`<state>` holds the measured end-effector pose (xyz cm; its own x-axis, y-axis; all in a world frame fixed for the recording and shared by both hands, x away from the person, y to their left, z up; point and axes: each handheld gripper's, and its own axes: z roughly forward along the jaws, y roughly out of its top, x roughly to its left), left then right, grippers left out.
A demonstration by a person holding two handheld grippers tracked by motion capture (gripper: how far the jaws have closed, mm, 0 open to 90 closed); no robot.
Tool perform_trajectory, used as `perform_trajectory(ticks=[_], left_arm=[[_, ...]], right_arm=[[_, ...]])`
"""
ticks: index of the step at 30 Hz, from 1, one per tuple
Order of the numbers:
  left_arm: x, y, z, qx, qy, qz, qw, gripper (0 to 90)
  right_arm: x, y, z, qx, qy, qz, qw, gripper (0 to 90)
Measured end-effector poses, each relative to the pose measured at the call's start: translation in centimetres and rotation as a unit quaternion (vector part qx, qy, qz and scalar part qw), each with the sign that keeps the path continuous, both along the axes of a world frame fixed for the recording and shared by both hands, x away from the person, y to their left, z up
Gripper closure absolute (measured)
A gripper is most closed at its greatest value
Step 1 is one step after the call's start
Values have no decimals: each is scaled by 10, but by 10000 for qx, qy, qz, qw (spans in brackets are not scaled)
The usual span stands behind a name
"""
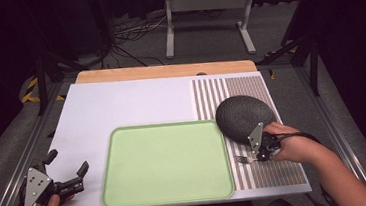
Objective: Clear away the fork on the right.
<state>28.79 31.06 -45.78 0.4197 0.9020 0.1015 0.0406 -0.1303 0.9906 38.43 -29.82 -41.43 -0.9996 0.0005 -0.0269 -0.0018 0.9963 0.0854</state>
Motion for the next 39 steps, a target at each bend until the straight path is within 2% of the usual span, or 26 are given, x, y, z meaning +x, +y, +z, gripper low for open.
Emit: perform_trajectory(ticks=[8,13,16,19,26,31,36,39], left_arm=[[0,0,0,-8,-7,21,10000,3],[0,1,0,13,-14,29,10000,3],[0,1,0,17,-14,25,10000,3],[0,1,0,3,-3,25,10000,3],[0,1,0,21,-12,24,10000,3],[0,1,1,29,-9,21,10000,3],[0,0,0,1,-14,22,10000,3],[0,1,0,11,-2,16,10000,3]], right_arm=[[0,-1,0,57,3,2,10000,851],[-2,-1,1,43,-98,67,9999,852],[-2,-1,5,153,-117,61,9998,852],[-4,2,14,349,-187,27,9992,853],[-5,6,29,417,-345,101,9985,854],[-7,8,42,640,-485,71,9967,854],[-8,9,51,732,-545,46,9958,853],[-8,8,58,870,-583,-68,9945,853]])
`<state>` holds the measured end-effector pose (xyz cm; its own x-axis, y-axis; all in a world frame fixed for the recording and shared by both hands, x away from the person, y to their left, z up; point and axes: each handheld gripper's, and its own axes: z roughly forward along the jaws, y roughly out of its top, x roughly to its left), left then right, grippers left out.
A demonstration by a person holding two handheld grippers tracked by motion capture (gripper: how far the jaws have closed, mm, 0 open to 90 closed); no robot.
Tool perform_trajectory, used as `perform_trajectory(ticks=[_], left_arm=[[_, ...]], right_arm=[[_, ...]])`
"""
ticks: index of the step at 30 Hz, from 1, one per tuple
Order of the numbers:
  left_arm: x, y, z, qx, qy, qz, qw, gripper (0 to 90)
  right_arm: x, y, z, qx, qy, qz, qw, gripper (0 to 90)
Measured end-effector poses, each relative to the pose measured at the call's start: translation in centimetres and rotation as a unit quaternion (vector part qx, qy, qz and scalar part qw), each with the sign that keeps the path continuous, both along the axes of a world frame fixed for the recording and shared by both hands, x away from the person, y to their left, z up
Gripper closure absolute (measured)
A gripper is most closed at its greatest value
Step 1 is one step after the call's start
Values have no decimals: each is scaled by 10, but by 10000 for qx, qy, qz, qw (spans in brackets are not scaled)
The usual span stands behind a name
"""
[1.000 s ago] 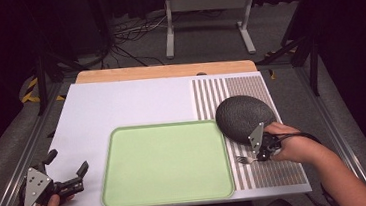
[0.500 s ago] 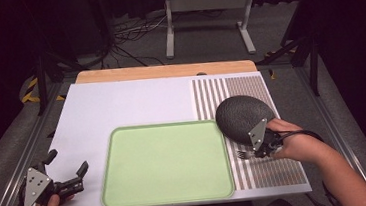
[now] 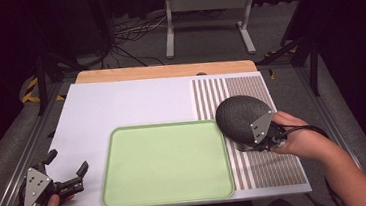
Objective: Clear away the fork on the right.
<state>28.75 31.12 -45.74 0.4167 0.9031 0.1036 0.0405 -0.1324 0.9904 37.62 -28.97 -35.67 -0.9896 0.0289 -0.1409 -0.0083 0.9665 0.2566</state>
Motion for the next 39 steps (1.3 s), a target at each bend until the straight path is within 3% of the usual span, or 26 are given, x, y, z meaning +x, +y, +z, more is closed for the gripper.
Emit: perform_trajectory(ticks=[5,8,15,20,30,39], left_arm=[[0,0,0,16,-9,2,10000,3],[0,0,0,-12,-9,-2,10000,3],[0,0,0,-21,-6,-4,10000,3],[0,-1,0,-19,-8,-7,10000,3],[0,0,0,-7,-2,-9,10000,3],[0,1,0,9,-19,-3,10000,3]], right_arm=[[0,0,8,226,-165,-14,9996,853],[-1,1,14,489,-235,-35,9985,853],[-1,4,21,739,-321,-25,9967,853],[0,9,26,985,-253,-363,9942,853],[-2,32,38,1206,-286,-543,9908,854],[2,58,43,1222,-228,-550,9907,854]])
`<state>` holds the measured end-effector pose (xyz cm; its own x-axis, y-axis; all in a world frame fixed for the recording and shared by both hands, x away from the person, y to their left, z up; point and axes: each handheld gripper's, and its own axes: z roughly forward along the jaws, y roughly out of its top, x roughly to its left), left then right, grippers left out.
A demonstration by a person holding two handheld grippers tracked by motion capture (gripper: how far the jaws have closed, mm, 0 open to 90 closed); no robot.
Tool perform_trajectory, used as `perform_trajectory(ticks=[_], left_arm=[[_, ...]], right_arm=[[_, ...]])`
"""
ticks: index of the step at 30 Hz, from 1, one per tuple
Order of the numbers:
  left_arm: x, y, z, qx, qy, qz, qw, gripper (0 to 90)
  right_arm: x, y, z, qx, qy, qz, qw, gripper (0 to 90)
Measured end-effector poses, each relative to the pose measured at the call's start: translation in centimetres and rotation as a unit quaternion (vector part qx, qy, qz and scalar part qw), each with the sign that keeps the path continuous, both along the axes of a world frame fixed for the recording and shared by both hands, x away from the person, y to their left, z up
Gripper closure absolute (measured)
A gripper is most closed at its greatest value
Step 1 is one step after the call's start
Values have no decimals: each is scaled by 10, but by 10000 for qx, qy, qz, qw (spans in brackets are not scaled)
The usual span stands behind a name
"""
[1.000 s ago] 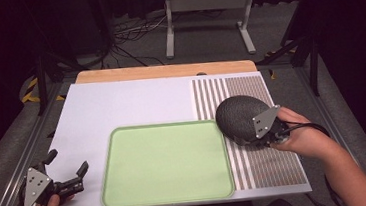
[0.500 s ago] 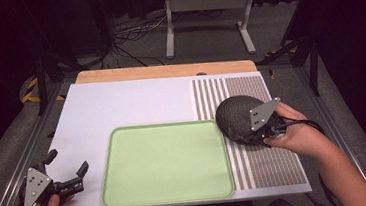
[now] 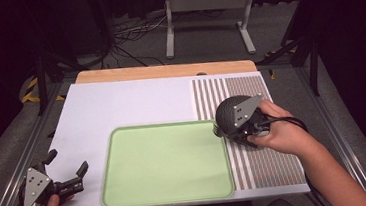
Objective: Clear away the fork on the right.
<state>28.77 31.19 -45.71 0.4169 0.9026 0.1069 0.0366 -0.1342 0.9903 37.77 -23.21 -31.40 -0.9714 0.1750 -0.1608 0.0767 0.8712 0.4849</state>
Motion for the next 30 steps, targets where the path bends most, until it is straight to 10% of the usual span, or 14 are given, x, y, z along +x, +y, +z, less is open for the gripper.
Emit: perform_trajectory(ticks=[11,20,30], left_arm=[[0,0,0,-8,2,-7,10000,3],[0,0,0,-8,-11,-6,10000,3],[0,0,0,-8,0,-10,10000,3]], right_arm=[[5,29,0,-16,29,57,10000,854],[6,47,1,235,322,-585,9975,854],[2,62,-1,468,725,-1617,9831,855]])
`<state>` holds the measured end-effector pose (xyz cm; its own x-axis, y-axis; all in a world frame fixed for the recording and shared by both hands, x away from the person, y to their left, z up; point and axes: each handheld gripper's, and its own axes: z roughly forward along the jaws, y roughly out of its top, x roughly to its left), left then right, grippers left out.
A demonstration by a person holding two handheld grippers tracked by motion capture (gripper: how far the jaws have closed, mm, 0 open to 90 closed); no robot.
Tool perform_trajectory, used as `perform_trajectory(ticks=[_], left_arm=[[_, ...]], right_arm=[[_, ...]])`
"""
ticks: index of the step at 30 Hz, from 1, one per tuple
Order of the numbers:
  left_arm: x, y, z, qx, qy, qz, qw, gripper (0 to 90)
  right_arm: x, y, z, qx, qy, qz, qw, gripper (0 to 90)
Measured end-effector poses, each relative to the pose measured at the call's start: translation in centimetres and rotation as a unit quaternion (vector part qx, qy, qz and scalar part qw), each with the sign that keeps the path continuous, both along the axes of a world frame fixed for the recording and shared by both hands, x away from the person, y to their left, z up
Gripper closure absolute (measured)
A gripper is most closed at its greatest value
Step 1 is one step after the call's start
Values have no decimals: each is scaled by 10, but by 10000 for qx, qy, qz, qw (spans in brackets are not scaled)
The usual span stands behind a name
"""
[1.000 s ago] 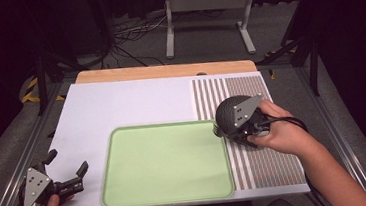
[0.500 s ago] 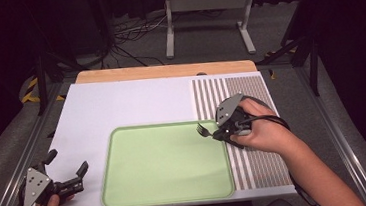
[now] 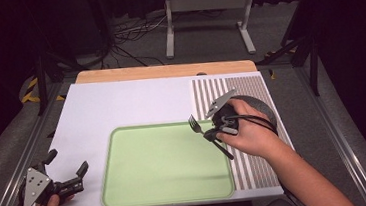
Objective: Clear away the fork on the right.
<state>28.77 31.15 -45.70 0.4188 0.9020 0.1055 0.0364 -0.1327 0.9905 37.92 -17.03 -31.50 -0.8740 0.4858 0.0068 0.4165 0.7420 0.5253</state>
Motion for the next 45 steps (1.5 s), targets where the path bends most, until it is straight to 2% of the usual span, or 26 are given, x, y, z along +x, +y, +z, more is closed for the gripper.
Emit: perform_trajectory(ticks=[6,12,13,15,19,22,28,30,33,37,38,39,45], left_arm=[[0,0,0,-1,-2,-5,10000,3],[0,0,0,-2,-3,-4,10000,3],[0,0,0,-2,-3,-4,10000,3],[0,0,0,-2,-7,-5,10000,3],[0,0,0,-19,4,-6,10000,3],[0,-1,0,-20,3,-8,10000,3],[0,-1,0,-25,-4,-8,10000,3],[0,-1,0,-23,-4,-7,10000,3],[0,-1,0,-15,5,-11,10000,3],[0,-1,0,-25,-4,-10,10000,3],[0,-1,0,-25,-4,-11,10000,3],[0,-1,0,-22,-3,-9,10000,3],[0,-1,0,-23,-5,-14,10000,3]], right_arm=[[-1,8,-4,-97,43,-502,9987,855],[-2,14,-9,-16,215,-959,9952,855],[-2,14,-9,-16,215,-959,9952,855],[-2,16,-11,-44,188,-1192,9927,855],[-3,19,-15,-24,378,-1512,9878,855],[-3,21,-17,-14,500,-1654,9850,854],[-1,23,-23,-16,573,-1758,9828,853],[0,22,-25,8,560,-1750,9830,853],[3,22,-35,-70,745,-1871,9795,853],[5,21,-44,-108,898,-1996,9757,853],[5,21,-44,-108,898,-1996,9757,853],[7,21,-48,-125,973,-2036,9741,853],[11,20,-57,-52,1031,-2107,9721,850]])
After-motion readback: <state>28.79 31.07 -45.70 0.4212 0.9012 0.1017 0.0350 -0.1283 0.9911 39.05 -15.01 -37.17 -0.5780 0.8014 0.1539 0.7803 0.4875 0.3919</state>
